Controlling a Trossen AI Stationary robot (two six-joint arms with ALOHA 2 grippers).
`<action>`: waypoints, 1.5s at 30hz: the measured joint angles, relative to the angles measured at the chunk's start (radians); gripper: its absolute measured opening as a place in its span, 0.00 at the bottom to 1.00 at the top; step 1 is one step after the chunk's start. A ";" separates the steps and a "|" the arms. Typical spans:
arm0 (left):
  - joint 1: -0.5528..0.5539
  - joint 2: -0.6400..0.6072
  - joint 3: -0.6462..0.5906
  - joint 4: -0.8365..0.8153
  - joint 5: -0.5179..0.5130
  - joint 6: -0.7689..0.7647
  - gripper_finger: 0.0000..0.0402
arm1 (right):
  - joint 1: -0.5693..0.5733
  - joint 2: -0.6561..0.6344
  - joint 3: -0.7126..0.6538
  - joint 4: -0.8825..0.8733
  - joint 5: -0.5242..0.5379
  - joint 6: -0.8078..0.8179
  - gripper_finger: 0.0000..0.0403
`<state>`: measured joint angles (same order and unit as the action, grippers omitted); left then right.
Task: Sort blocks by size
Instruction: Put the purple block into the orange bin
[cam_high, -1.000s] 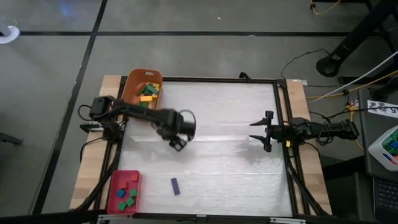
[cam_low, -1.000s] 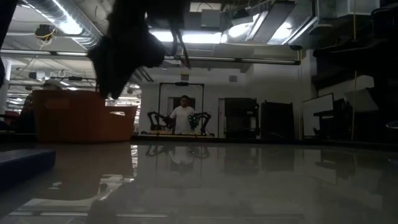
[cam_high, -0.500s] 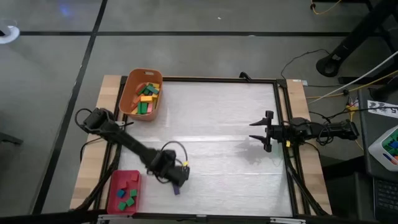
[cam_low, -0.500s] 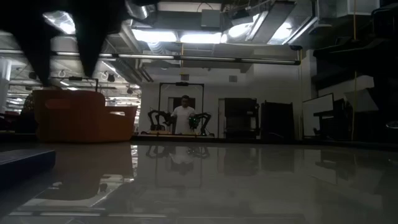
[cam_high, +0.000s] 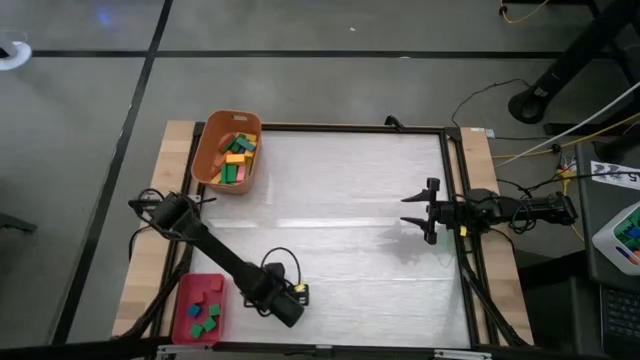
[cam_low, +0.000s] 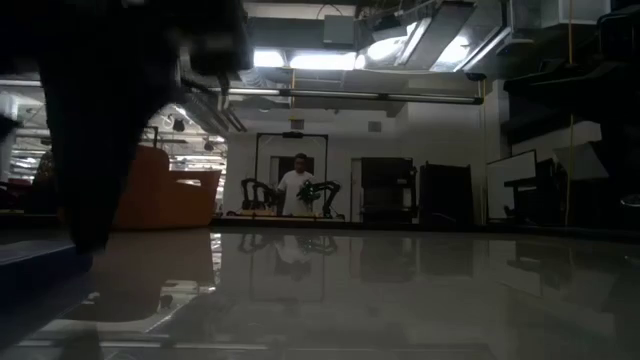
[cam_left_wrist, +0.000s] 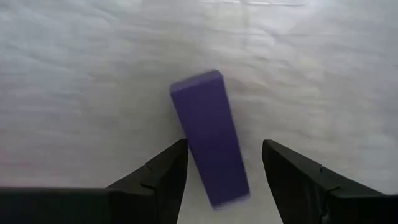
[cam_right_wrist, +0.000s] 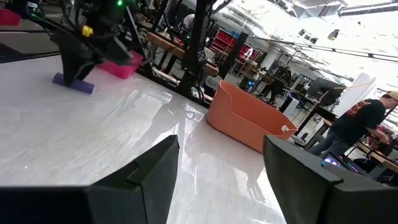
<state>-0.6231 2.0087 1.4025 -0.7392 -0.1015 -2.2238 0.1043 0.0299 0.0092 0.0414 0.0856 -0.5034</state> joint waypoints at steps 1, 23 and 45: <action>0.000 0.011 0.000 0.001 0.000 -0.003 0.48 | 0.000 0.000 0.000 0.000 0.000 0.000 0.58; 0.042 -0.006 -0.001 -0.007 -0.288 0.131 0.19 | 0.000 0.000 0.000 0.000 0.000 0.000 0.58; 0.644 -0.531 0.001 -0.742 -0.619 0.844 0.22 | 0.000 0.000 0.000 0.000 0.000 0.000 0.58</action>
<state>0.0208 1.4779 1.4036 -1.4809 -0.7207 -1.3801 0.1043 0.0299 0.0090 0.0410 0.0860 -0.5034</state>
